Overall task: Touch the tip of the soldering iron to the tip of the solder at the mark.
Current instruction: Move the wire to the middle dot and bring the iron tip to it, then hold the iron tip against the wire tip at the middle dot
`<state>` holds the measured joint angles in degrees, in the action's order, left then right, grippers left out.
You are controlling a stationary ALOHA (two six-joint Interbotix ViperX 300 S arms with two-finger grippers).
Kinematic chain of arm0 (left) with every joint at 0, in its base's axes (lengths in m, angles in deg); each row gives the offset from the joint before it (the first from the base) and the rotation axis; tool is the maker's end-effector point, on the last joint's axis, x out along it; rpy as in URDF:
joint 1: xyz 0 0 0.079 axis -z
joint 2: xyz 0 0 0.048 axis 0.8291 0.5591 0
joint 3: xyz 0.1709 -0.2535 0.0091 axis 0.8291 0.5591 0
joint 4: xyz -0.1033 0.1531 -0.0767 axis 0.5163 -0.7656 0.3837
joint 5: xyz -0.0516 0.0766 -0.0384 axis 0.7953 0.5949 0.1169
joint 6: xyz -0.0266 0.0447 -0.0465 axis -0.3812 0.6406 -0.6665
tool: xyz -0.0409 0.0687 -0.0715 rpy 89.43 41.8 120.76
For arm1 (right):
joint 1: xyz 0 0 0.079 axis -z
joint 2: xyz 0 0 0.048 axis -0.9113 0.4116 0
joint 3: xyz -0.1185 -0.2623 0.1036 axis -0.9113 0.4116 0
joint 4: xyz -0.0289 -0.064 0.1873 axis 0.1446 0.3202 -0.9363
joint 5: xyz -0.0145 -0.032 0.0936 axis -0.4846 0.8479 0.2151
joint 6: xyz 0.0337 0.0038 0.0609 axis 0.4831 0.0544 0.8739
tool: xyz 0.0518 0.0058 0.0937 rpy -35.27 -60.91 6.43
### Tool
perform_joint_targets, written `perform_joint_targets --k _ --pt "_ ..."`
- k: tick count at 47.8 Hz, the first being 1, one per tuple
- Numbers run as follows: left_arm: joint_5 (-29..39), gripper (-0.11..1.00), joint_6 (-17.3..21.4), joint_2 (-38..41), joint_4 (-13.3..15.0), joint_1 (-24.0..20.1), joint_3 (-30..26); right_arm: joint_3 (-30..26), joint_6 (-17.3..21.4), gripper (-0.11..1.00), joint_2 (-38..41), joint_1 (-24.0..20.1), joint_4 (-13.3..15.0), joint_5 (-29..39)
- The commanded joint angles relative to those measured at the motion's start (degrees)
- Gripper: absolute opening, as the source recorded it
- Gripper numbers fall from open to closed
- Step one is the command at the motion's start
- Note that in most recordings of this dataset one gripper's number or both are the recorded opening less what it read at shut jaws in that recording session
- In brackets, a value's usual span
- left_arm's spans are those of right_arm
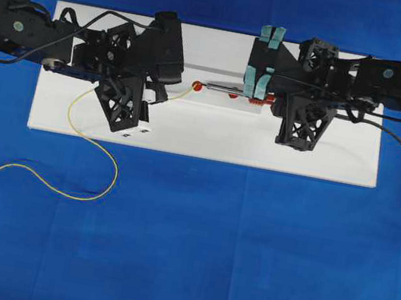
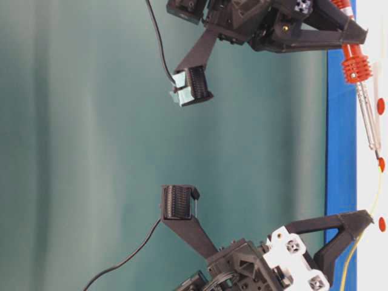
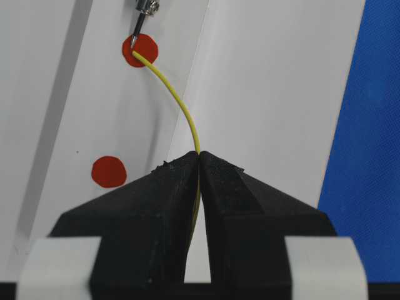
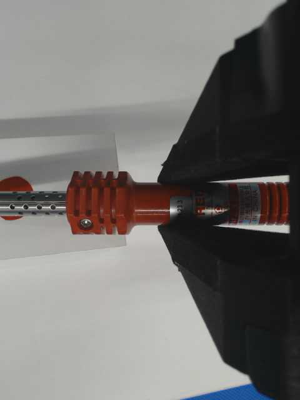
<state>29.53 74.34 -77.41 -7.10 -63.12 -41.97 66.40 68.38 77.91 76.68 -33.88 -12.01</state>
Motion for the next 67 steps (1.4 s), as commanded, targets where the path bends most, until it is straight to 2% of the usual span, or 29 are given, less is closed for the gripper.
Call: perform_joint_targets --k 1,67 --pt "-0.18 0.03 -0.09 -0.70 -0.18 0.09 -0.44 -1.41 -0.09 0.06 -0.53 0.00 0.09 -0.26" --pt "0.09 0.03 0.00 -0.70 -0.18 0.00 -0.62 -1.67 -0.09 0.06 -0.53 0.00 0.09 0.70"
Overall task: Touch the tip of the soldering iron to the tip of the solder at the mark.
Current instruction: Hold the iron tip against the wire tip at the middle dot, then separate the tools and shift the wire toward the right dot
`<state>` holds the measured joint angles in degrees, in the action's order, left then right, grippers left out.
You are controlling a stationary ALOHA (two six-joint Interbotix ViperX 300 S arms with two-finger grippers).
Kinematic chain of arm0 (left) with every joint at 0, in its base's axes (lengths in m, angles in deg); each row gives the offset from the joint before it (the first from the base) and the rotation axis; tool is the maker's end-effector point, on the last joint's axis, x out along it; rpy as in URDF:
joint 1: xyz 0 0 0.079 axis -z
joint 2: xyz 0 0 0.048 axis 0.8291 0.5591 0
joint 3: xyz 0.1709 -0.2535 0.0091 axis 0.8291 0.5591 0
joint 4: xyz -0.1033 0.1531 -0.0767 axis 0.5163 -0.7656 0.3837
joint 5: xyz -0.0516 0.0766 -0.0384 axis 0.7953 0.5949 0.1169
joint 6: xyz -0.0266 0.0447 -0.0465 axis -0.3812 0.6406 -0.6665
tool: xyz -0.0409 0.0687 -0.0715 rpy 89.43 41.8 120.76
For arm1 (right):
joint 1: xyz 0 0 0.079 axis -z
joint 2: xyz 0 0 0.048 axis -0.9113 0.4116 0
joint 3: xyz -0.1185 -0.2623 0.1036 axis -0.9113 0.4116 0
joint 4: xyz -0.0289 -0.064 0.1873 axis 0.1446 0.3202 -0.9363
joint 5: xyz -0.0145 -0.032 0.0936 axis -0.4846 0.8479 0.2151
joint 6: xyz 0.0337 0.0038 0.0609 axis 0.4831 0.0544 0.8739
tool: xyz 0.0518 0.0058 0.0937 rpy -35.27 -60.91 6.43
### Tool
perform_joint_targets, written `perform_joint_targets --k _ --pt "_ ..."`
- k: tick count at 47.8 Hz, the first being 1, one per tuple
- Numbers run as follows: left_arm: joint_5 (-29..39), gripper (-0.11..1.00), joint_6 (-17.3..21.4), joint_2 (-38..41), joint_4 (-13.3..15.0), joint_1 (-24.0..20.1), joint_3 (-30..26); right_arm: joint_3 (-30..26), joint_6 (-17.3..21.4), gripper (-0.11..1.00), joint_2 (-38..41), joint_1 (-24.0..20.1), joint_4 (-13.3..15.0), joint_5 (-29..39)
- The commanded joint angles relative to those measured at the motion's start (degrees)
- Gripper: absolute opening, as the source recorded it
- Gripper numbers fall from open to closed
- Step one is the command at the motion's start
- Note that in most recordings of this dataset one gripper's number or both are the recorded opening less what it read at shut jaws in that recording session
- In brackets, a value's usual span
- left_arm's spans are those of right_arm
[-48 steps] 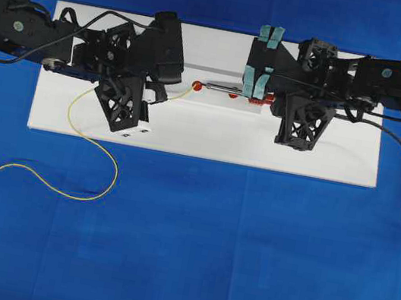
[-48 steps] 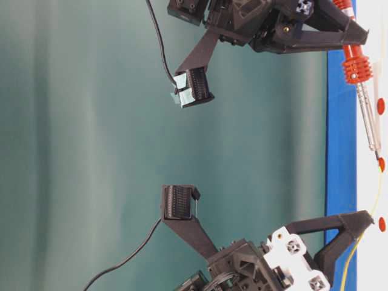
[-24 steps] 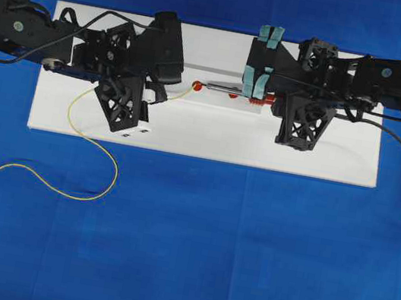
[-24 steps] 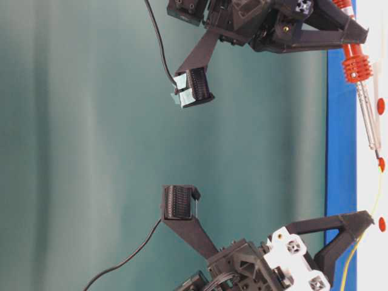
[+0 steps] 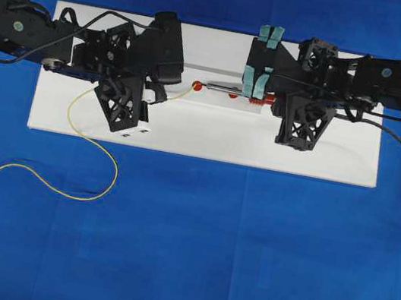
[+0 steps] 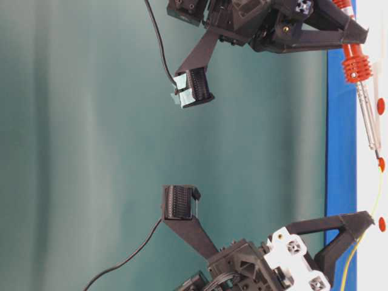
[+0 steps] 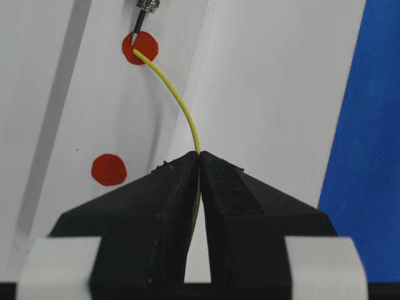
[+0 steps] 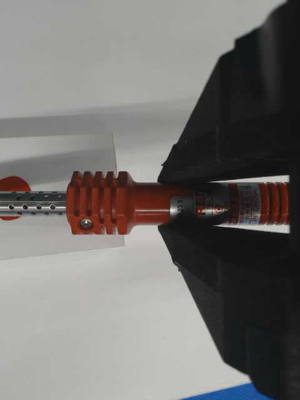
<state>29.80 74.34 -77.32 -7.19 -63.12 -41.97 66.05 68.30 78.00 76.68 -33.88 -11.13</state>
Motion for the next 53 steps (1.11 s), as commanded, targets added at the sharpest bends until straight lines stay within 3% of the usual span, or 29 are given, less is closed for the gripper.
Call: perform_joint_targets --k 1,39,53 --pt "-0.26 0.03 0.00 -0.79 -0.09 0.00 -0.62 -1.32 0.00 0.06 -0.62 0.00 0.18 -0.09" --pt "-0.09 0.03 0.00 -0.88 -0.09 0.00 -0.62 -1.32 0.09 0.06 -0.53 0.00 0.18 -0.18" --pt "1.67 0.03 0.53 -8.09 -0.09 1.05 1.32 -1.32 0.09 0.06 -0.53 0.00 0.09 -0.18"
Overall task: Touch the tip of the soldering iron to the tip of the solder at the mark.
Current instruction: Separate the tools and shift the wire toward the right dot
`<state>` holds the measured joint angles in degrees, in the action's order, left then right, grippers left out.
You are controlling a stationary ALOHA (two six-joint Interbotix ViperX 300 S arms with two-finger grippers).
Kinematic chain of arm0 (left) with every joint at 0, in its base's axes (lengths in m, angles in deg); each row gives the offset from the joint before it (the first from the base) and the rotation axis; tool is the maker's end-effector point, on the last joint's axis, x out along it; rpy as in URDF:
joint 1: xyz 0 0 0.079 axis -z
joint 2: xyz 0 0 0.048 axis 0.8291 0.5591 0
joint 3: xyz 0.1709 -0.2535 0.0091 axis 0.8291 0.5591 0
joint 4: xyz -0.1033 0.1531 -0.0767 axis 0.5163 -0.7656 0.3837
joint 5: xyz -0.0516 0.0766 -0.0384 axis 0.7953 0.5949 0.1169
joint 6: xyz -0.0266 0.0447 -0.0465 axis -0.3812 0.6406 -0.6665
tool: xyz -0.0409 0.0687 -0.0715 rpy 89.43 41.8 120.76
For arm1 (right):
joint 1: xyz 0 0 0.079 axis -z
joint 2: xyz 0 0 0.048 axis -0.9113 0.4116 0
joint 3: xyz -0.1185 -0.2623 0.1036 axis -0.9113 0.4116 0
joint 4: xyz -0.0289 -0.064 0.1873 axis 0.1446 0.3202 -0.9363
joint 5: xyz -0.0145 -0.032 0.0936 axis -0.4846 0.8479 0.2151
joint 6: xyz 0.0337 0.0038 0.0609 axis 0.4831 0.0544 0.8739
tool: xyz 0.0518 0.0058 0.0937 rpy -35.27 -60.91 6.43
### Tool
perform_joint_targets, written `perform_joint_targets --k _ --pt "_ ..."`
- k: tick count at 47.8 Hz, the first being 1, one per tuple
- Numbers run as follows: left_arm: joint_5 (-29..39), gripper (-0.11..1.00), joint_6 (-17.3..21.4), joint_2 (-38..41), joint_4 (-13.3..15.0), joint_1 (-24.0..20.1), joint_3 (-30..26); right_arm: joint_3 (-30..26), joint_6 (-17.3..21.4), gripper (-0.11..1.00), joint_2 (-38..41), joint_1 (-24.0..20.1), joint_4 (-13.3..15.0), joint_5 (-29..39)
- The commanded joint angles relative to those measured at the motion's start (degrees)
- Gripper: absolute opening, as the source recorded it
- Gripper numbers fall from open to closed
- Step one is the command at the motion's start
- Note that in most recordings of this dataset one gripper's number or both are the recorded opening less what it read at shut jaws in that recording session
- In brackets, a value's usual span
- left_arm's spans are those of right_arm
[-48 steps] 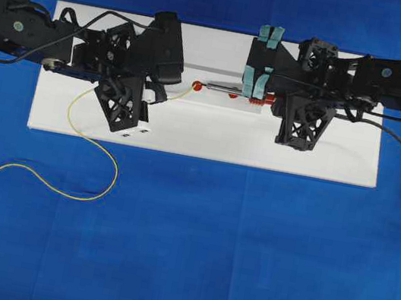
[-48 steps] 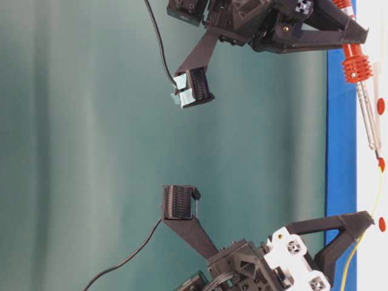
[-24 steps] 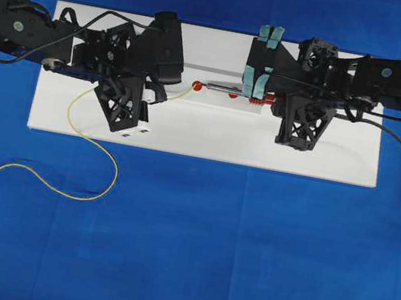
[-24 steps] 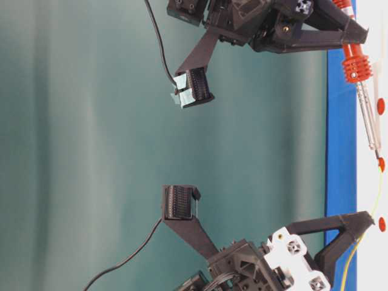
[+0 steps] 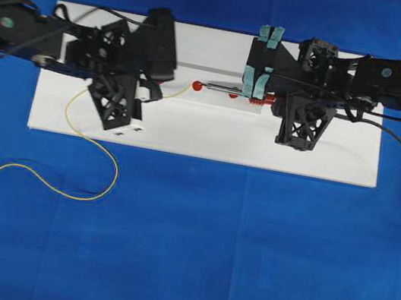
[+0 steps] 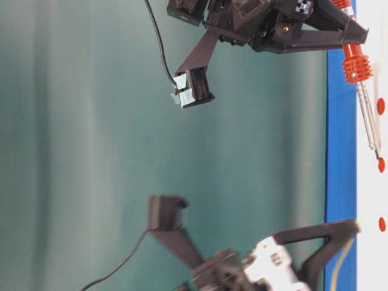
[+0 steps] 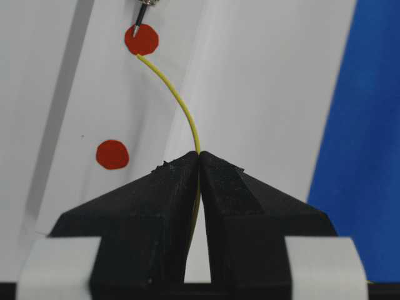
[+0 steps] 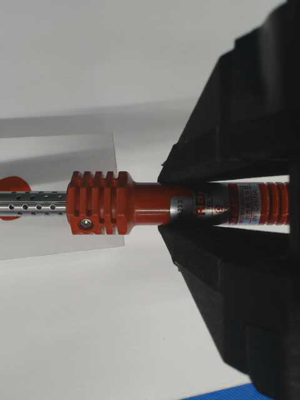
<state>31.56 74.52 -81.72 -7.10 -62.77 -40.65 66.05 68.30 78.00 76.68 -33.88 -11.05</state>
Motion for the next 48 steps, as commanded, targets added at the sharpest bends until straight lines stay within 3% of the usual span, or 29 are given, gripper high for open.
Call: perform_joint_targets --k 1,13,24,48 --pt "-0.09 0.03 0.44 -4.39 -0.18 0.88 0.18 -1.32 0.09 0.06 -0.62 0.00 0.09 -0.26" --pt "-1.23 0.03 -0.26 -10.81 -0.18 1.14 5.19 -1.32 0.00 0.06 -0.53 0.00 0.18 -0.26" --pt "-4.75 0.03 -0.26 -11.87 -0.18 1.14 6.94 -1.41 0.00 0.06 -0.97 0.09 0.18 -0.26" --pt "-4.75 0.03 -0.26 -11.43 -0.09 1.14 7.03 4.75 2.11 0.06 -13.01 0.09 0.88 4.83"
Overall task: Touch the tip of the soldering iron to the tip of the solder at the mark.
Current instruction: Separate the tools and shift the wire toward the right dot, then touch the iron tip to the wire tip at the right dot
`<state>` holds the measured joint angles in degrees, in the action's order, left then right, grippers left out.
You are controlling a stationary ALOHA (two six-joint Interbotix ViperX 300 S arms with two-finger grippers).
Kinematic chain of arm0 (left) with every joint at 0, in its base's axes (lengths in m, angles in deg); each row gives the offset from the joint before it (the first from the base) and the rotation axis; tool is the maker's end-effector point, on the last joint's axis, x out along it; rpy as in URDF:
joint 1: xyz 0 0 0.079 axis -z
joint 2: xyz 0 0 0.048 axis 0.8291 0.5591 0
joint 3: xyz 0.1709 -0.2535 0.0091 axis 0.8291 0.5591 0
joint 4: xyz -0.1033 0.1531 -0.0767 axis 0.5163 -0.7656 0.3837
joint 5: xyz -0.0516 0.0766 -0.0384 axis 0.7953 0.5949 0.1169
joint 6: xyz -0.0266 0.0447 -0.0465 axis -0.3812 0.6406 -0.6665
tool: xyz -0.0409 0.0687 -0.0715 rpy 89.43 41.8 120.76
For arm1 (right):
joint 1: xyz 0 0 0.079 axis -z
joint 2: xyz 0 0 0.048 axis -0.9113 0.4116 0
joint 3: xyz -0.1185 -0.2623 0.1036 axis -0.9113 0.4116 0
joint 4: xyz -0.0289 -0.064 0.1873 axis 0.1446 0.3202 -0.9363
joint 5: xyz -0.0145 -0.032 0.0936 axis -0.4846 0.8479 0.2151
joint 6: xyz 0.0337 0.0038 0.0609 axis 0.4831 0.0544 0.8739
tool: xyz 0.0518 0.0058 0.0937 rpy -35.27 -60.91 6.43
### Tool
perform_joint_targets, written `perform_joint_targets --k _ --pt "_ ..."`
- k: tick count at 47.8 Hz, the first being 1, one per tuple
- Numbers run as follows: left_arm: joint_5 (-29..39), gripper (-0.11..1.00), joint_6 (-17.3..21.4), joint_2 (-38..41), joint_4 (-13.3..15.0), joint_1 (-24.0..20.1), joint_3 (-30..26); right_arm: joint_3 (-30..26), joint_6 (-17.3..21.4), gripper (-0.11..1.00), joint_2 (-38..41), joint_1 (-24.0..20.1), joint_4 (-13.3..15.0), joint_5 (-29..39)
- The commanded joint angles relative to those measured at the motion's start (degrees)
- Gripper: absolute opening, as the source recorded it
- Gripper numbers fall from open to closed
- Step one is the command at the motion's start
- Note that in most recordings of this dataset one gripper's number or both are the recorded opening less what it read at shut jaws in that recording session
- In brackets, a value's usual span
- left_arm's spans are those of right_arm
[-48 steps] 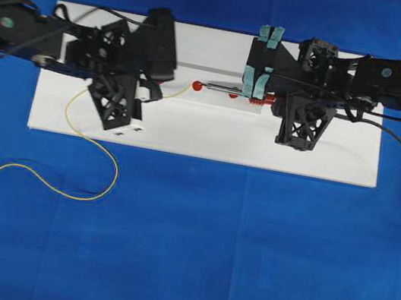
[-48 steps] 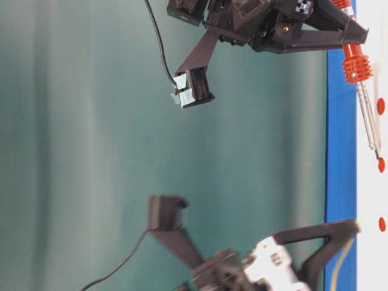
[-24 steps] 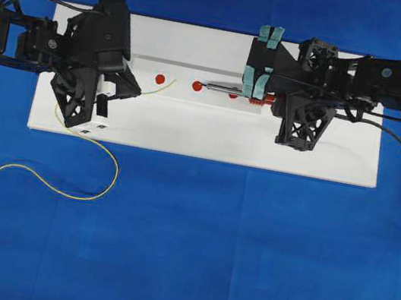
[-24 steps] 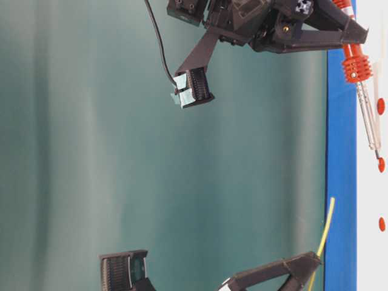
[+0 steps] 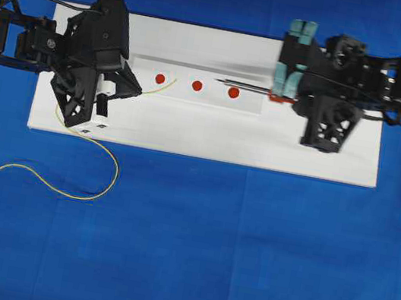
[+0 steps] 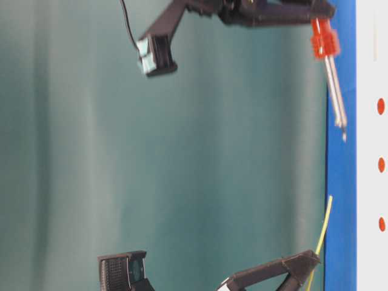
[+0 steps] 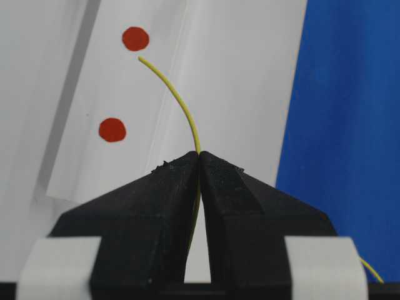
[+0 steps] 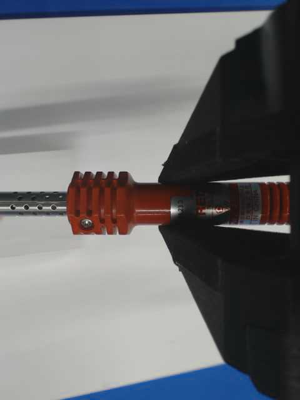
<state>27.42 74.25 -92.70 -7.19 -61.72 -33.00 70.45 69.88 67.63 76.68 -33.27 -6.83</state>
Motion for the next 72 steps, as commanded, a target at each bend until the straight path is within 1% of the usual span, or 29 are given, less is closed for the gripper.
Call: perform_joint_targets --k 1,7,14,25,33,37,45,52,64,72 --pt "-0.62 0.03 0.00 -0.44 -0.09 0.09 -0.62 0.79 0.70 0.06 -2.99 0.09 0.35 0.79" --pt "-0.62 0.03 0.00 -0.35 -0.09 0.09 -0.70 2.72 2.11 0.06 -5.27 0.09 0.35 1.32" --pt "-0.62 0.03 0.00 -0.26 0.00 0.00 -0.88 3.78 2.46 0.06 -6.42 0.09 0.53 1.49" --pt "-1.05 0.03 -0.09 -0.09 -0.09 0.00 -1.14 3.52 2.46 0.06 -6.15 0.09 1.14 1.49" --pt "-3.52 0.03 -0.09 0.62 0.09 0.00 -1.85 3.52 2.46 0.06 -6.06 0.09 1.23 1.32" --pt "-3.52 0.03 0.00 2.55 0.18 0.09 -3.52 3.52 2.55 0.06 -5.98 0.09 1.23 1.32" --pt "-1.05 0.03 0.70 8.00 0.09 0.18 -9.58 3.43 2.64 0.06 -5.71 0.09 1.23 1.23" --pt "-0.70 0.03 0.88 12.48 0.00 0.18 -13.62 3.60 2.64 0.06 -5.71 0.09 1.23 1.32" --pt "-1.41 0.03 0.88 18.28 0.00 -0.26 -16.26 3.78 2.64 0.06 -5.62 0.09 1.23 1.23" --pt "-3.69 0.03 0.88 20.21 0.00 -0.35 -16.79 3.87 2.64 0.06 -5.36 0.09 1.23 0.53"
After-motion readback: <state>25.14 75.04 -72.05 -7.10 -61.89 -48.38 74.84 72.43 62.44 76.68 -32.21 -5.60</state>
